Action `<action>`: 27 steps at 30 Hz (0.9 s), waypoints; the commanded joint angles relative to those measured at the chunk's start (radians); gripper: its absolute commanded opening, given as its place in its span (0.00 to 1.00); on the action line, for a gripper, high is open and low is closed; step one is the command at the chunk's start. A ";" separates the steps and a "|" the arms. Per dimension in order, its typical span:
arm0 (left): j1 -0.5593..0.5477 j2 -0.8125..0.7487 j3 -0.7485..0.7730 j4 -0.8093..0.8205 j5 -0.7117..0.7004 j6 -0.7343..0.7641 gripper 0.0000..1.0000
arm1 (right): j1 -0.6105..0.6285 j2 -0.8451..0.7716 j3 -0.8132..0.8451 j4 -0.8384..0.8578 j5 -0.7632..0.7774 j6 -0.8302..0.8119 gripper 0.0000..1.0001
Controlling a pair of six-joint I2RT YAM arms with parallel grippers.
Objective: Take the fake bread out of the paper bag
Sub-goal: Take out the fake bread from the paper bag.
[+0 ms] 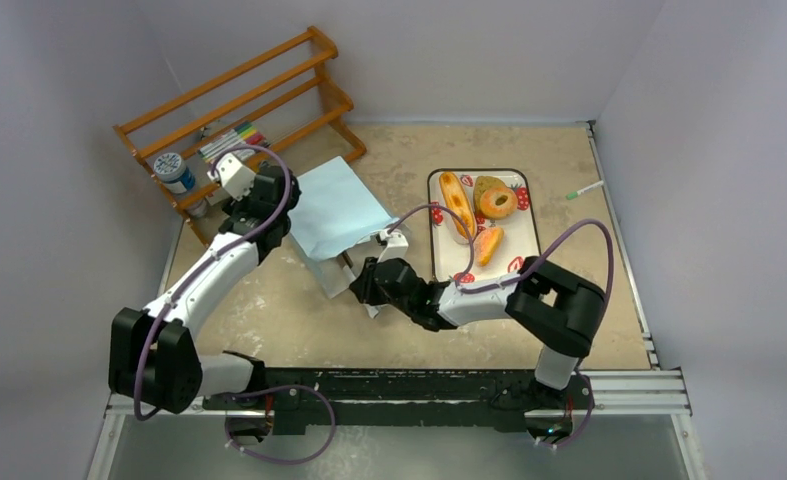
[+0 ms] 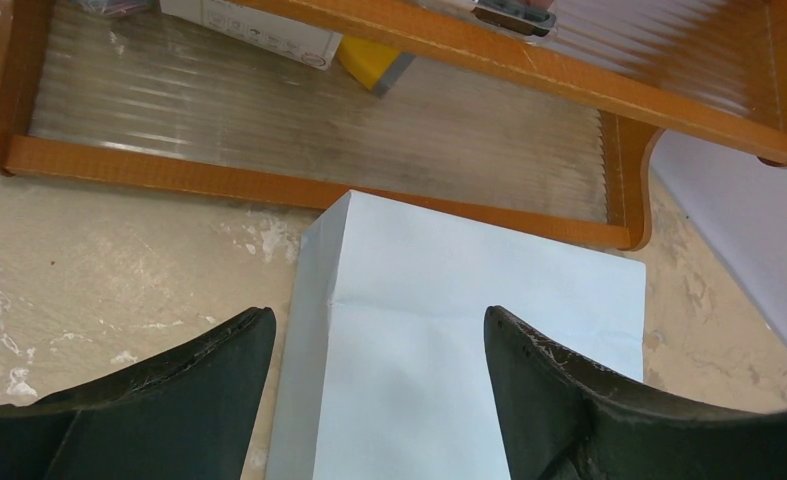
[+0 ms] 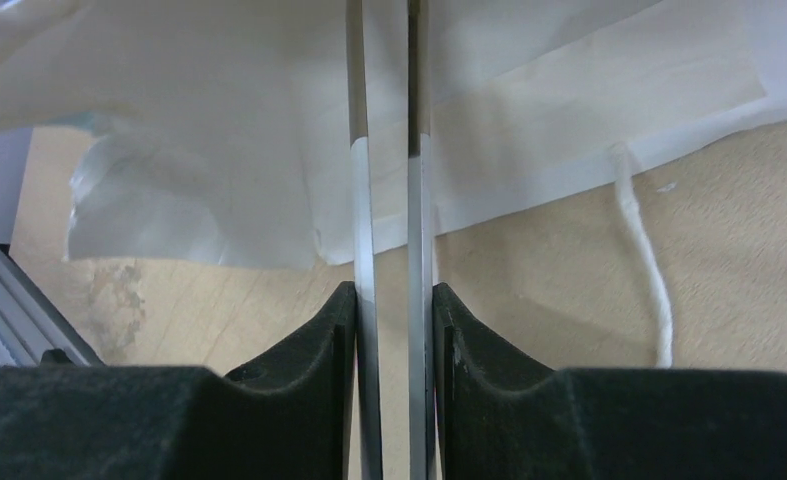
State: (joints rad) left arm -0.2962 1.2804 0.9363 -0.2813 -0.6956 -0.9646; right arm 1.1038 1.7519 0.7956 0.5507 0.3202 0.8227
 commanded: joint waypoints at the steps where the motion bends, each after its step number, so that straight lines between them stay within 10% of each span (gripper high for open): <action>1: 0.009 0.018 0.051 0.058 0.005 0.019 0.76 | -0.028 0.008 0.013 0.113 -0.062 0.000 0.31; 27: 0.020 0.101 0.047 0.103 0.021 0.033 0.76 | -0.164 0.093 -0.018 0.286 -0.309 0.079 0.38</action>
State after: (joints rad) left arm -0.2871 1.3731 0.9550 -0.2241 -0.6800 -0.9493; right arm 0.9504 1.8336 0.7269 0.7994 0.0250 0.8909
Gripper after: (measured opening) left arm 0.759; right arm 0.377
